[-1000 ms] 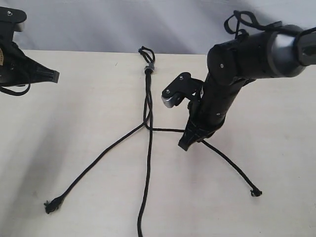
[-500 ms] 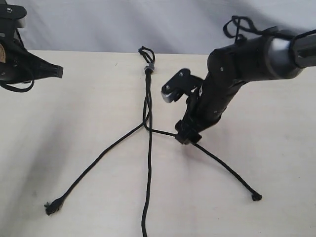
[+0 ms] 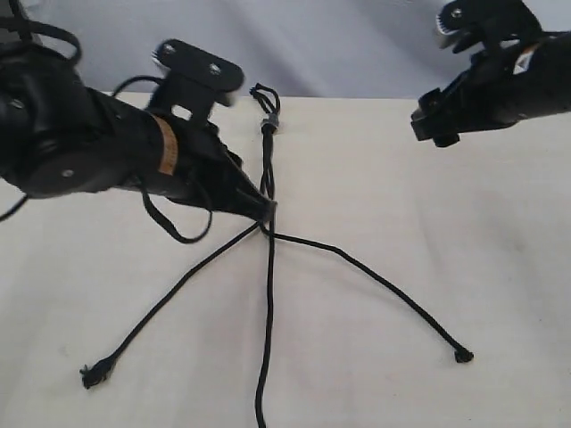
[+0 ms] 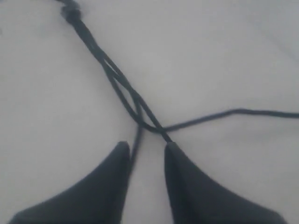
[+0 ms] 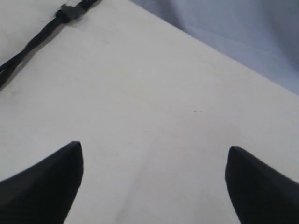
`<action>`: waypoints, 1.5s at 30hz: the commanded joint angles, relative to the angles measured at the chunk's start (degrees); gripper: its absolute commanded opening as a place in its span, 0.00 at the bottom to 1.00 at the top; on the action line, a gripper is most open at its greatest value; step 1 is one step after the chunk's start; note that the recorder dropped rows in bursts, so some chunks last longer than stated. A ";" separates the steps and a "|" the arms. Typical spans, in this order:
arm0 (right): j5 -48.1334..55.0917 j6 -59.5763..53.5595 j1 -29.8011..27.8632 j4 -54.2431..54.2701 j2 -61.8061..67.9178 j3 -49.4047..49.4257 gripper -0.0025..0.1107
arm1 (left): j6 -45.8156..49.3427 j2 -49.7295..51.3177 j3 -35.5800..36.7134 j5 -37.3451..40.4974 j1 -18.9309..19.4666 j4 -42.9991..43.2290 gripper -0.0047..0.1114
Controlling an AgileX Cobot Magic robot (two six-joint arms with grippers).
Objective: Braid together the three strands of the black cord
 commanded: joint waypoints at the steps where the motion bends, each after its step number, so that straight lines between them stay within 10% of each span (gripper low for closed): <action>1: -15.95 1.47 -4.84 0.44 -1.17 6.84 0.71 | 0.17 5.52 -0.67 3.70 -5.60 -2.50 0.45; 24: -17.58 2.43 -5.65 0.90 -1.52 7.23 0.71 | 2.68 25.84 -9.92 13.62 -9.47 -15.42 0.46; 33: -17.58 2.82 -5.65 0.90 -1.52 7.23 0.71 | 10.53 24.96 -9.92 14.47 -9.37 -15.84 0.04; 45: -17.58 3.25 -5.65 0.90 -1.52 7.23 0.71 | 22.19 19.99 -12.02 20.98 8.48 -5.79 0.04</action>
